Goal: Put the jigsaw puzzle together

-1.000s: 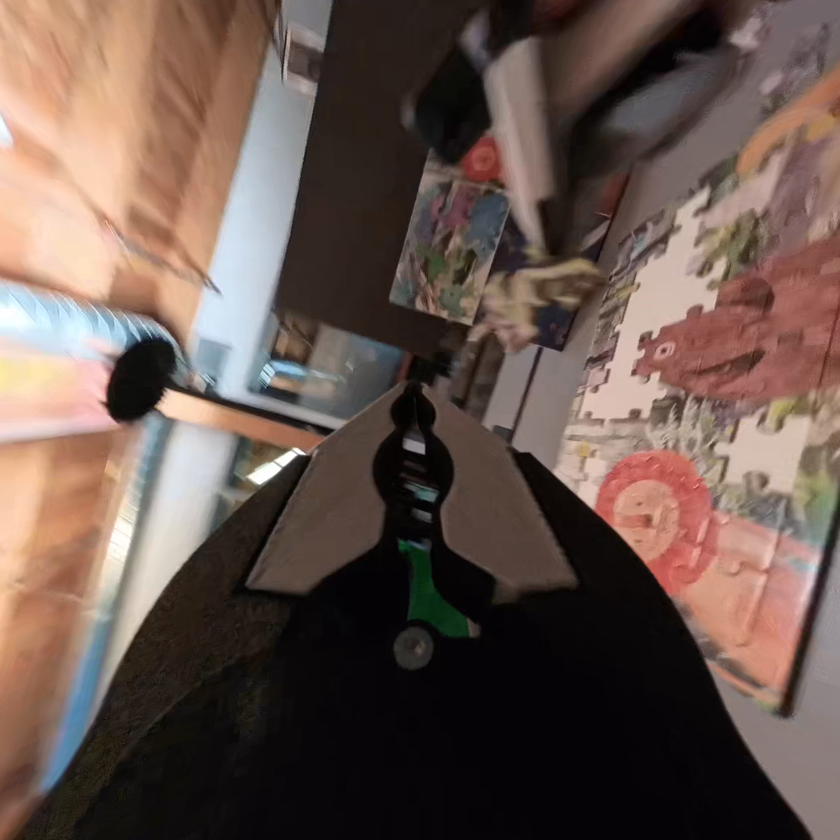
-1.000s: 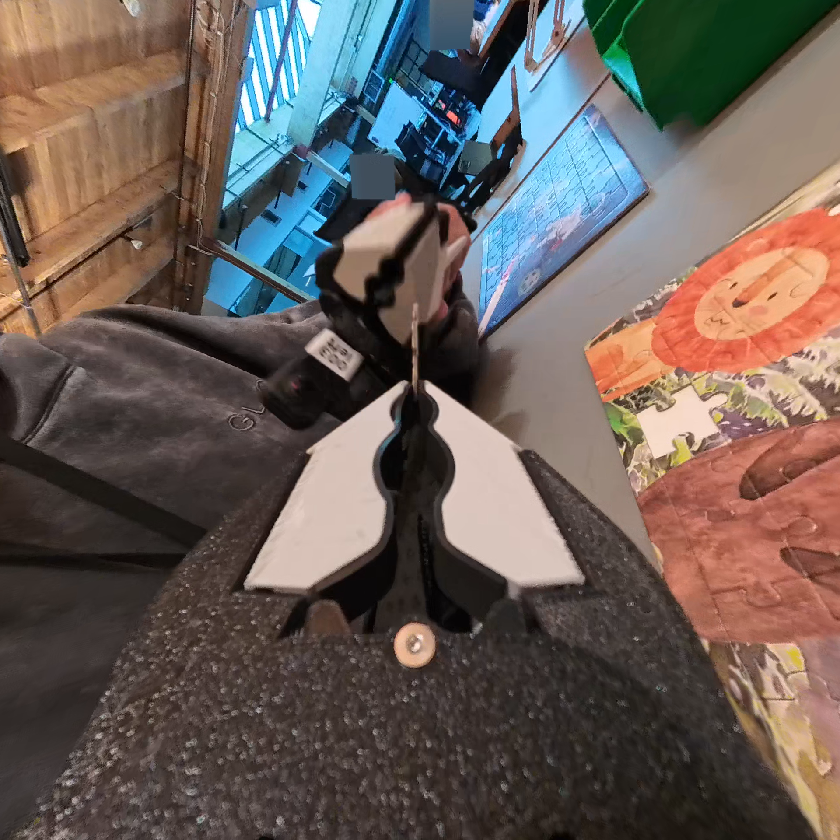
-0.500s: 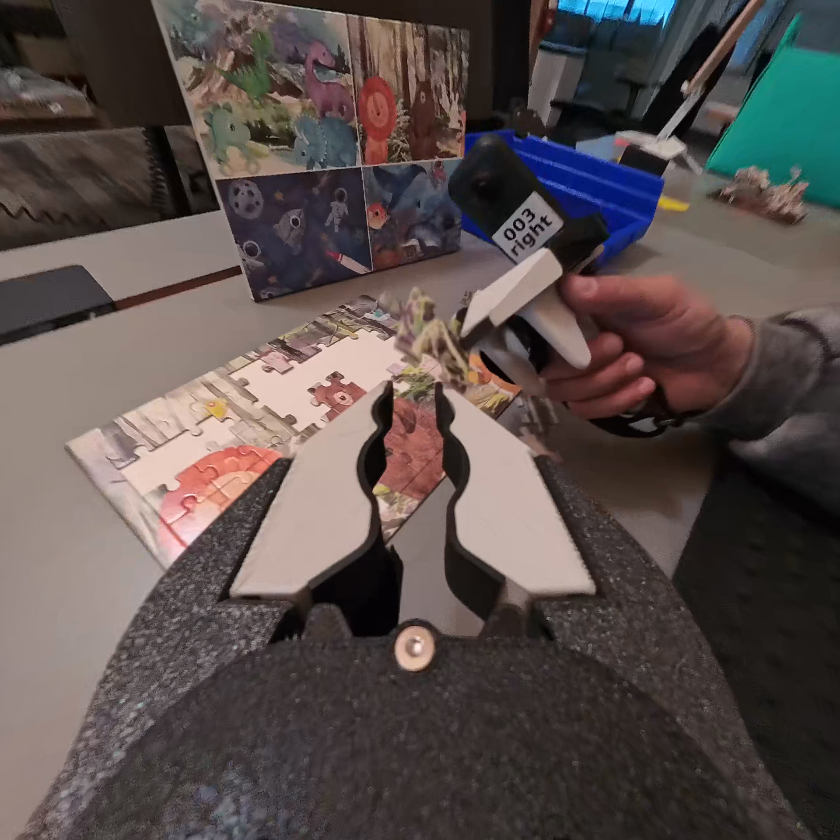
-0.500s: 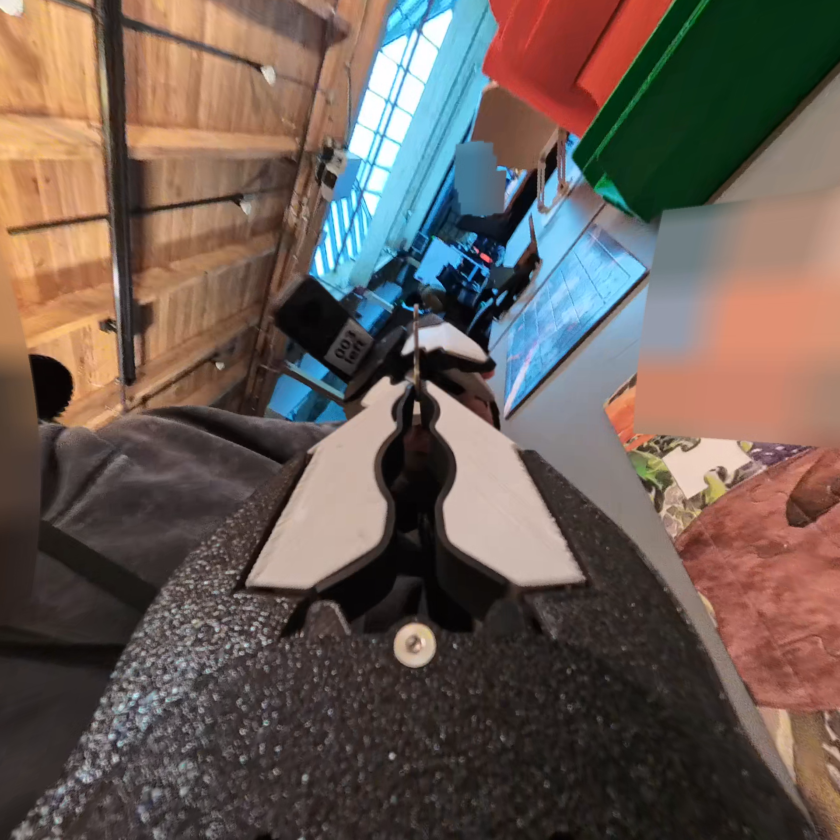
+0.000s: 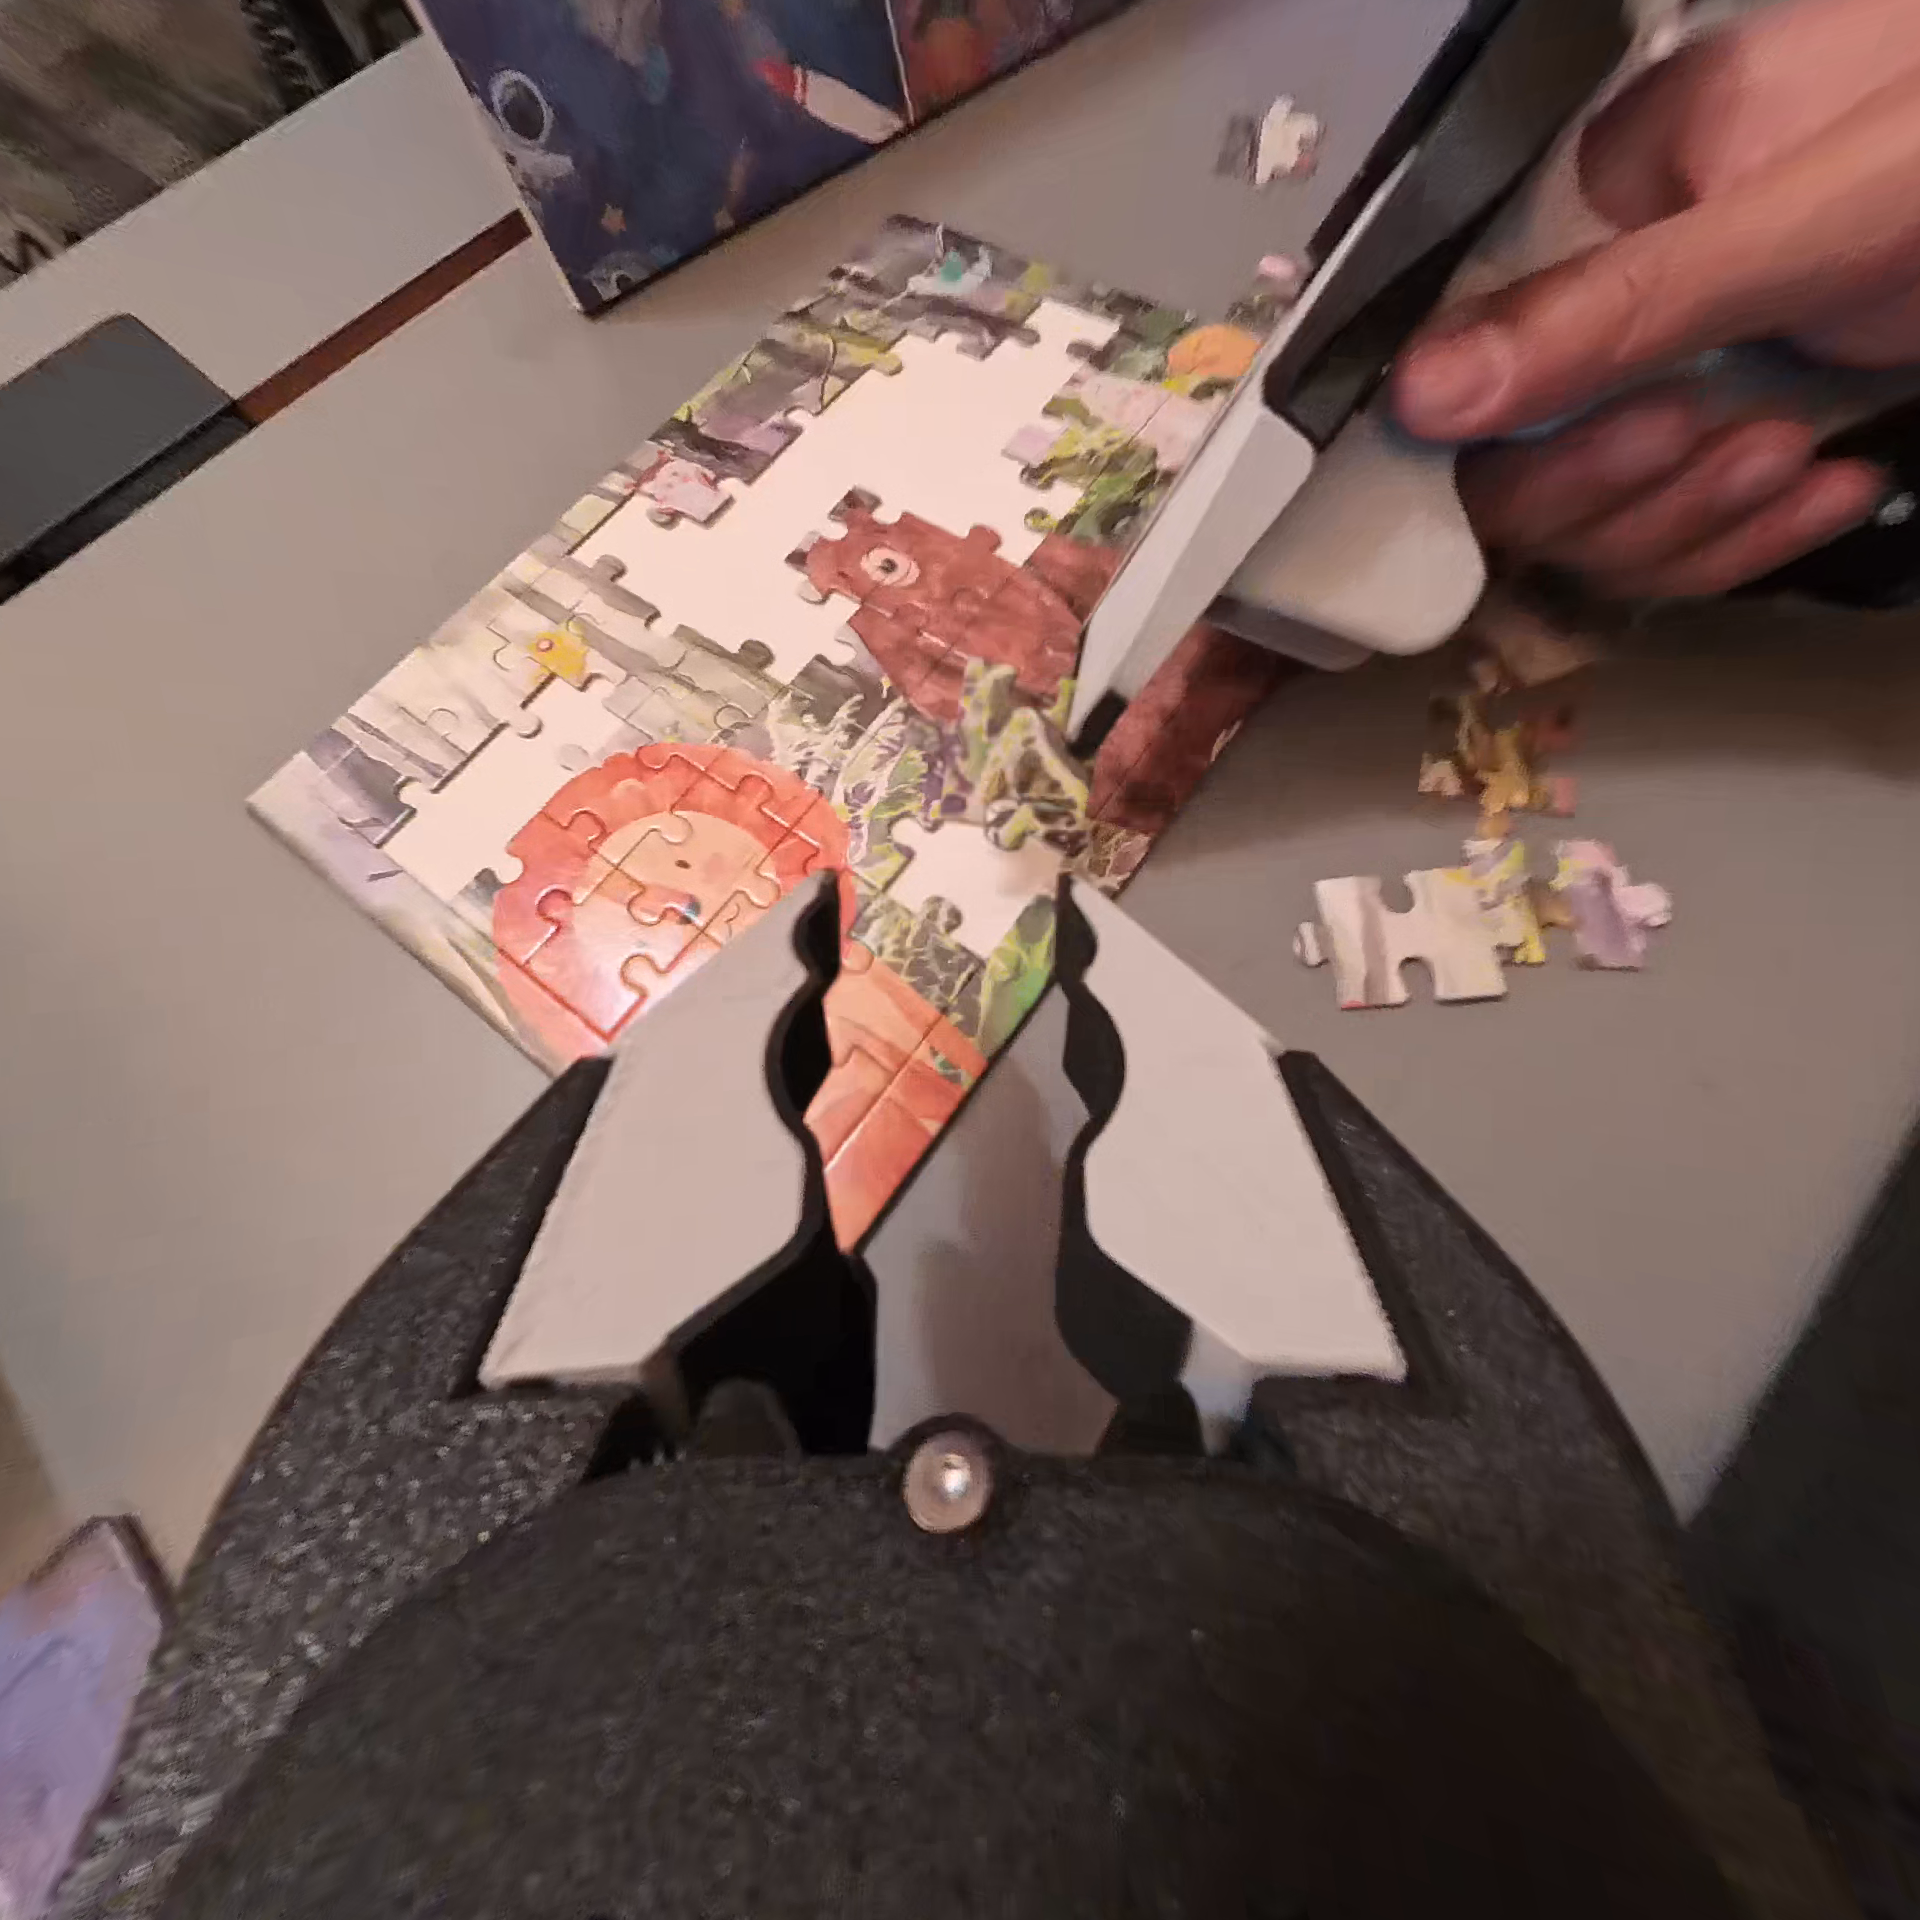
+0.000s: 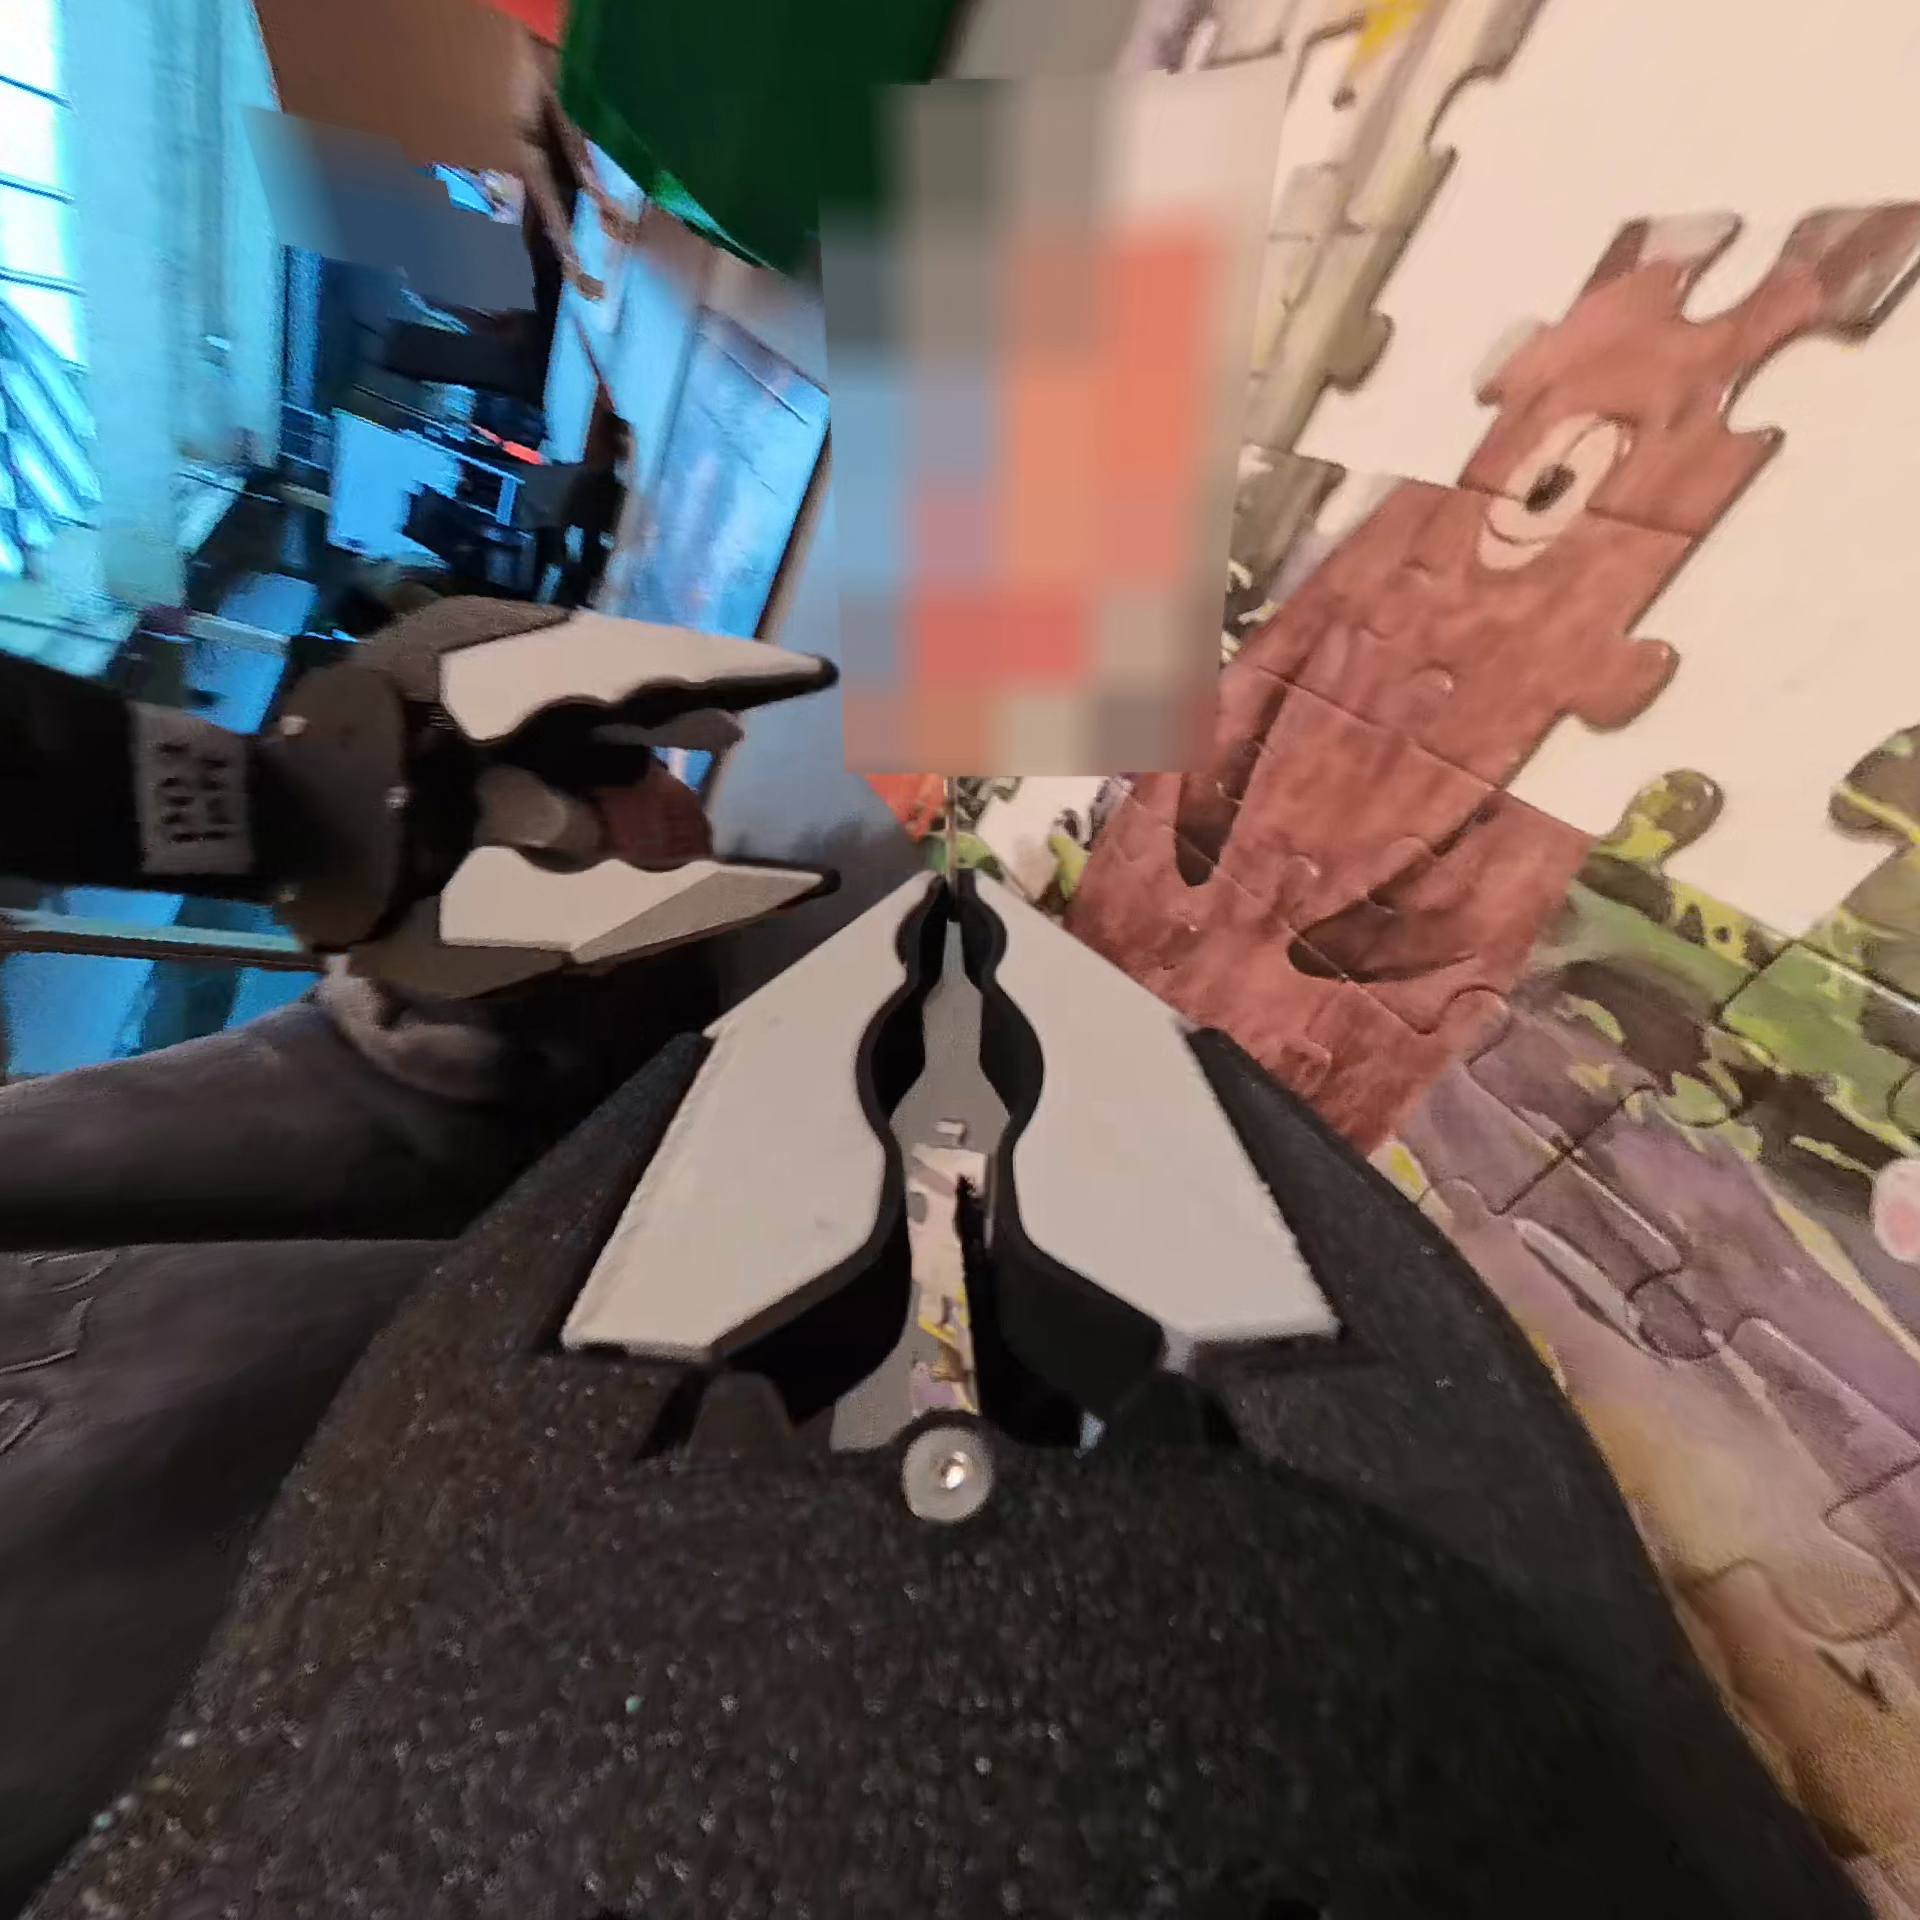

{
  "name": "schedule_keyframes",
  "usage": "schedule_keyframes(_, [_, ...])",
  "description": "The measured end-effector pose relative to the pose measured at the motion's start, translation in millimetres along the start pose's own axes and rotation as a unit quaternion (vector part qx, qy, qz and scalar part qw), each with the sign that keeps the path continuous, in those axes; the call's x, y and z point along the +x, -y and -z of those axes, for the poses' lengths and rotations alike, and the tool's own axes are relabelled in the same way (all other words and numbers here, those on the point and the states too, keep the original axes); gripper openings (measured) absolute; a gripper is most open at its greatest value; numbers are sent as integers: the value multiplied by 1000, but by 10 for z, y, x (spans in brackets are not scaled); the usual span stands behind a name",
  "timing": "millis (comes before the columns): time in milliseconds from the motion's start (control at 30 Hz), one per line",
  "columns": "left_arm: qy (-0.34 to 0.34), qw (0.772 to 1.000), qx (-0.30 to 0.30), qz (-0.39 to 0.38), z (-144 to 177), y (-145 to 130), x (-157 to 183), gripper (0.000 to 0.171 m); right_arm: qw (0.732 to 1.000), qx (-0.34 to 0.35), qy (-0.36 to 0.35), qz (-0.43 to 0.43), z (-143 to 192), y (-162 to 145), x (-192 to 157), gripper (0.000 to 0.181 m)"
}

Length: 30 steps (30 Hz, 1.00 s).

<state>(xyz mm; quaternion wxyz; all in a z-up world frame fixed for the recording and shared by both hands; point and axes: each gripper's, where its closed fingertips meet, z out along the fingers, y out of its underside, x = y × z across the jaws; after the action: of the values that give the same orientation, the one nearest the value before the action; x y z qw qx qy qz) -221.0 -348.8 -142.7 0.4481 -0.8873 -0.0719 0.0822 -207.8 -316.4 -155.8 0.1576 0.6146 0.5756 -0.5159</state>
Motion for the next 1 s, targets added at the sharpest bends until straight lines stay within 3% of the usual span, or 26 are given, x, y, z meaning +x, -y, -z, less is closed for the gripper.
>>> schedule_keyframes(267, [-8,995,-37,-88,-165,-87,-19,41,997,-3,-76,2,-174,10,73,3])
schedule_keyframes(467, [-19,993,-52,-109,-284,-129,40,37,997,-15,-74,0,-228,-47,78,4])
schedule_keyframes(600, [-21,992,-58,-110,-328,-143,38,25,998,-24,-64,10,-214,-85,30,12])
schedule_keyframes(733, [-43,991,-56,-110,-286,-150,79,24,996,-30,-71,43,-115,-104,4,27])
schedule_keyframes(900, [-31,993,-54,-104,-202,-148,11,22,988,-12,-103,117,34,51,66,10])
schedule_keyframes(1000, [-6,994,-60,-87,-212,-144,-106,5,977,-29,-123,173,-56,99,102,0])
